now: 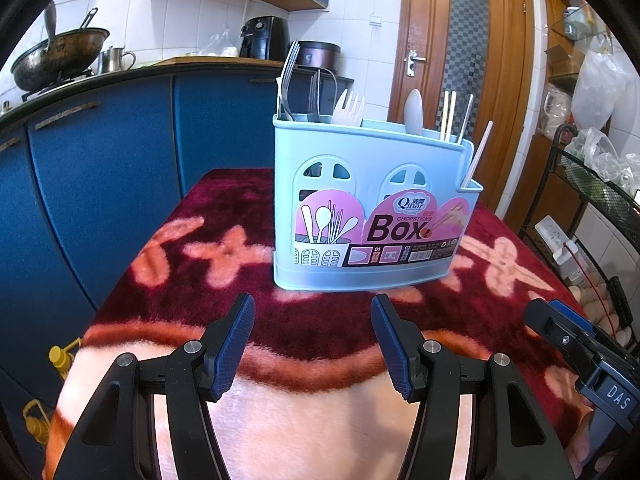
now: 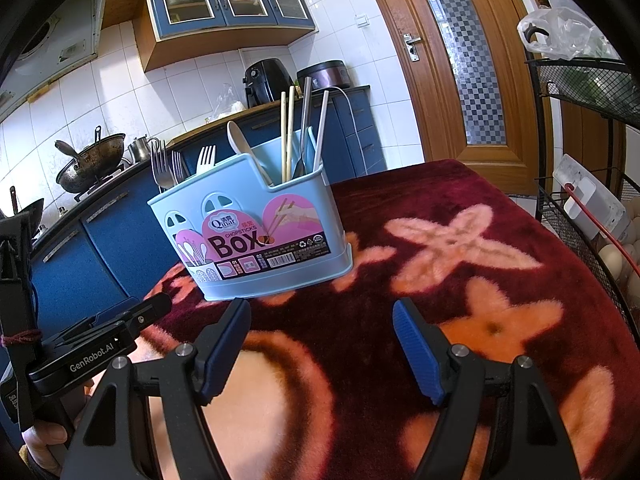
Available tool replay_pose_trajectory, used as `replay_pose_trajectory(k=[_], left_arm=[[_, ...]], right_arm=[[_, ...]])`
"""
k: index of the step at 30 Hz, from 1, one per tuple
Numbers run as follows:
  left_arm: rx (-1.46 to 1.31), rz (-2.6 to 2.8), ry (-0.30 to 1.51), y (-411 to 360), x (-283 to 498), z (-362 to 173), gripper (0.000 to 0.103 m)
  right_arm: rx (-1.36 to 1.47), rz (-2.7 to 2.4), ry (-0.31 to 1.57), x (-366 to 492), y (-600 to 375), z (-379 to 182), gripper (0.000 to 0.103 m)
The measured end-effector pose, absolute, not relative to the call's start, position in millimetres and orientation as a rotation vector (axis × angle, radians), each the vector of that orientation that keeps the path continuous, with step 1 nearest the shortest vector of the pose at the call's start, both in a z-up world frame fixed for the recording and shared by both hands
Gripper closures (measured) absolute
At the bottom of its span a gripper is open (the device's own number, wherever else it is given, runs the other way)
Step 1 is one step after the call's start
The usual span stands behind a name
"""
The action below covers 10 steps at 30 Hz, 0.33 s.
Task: Organize utensils
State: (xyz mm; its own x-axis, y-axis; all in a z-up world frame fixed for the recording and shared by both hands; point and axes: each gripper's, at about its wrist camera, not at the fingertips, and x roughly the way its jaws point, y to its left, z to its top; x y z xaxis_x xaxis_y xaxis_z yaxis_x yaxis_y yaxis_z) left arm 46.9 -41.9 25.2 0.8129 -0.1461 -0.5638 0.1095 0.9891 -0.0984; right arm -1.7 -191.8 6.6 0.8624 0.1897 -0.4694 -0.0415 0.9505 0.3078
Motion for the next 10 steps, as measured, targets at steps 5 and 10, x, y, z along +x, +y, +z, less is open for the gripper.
replay_pose_trajectory(k=[5, 10], left_arm=[[-0.063, -0.138, 0.607, -42.0, 46.8, 25.1, 0.041], [-0.07, -0.14, 0.615, -41.0, 46.3, 22.7, 0.041]], right_arm=[[0.295, 0.124, 0.518, -2.0, -191.7, 6.5, 0.027], [0.295, 0.122, 0.519, -2.1, -191.4, 6.2, 0.027]])
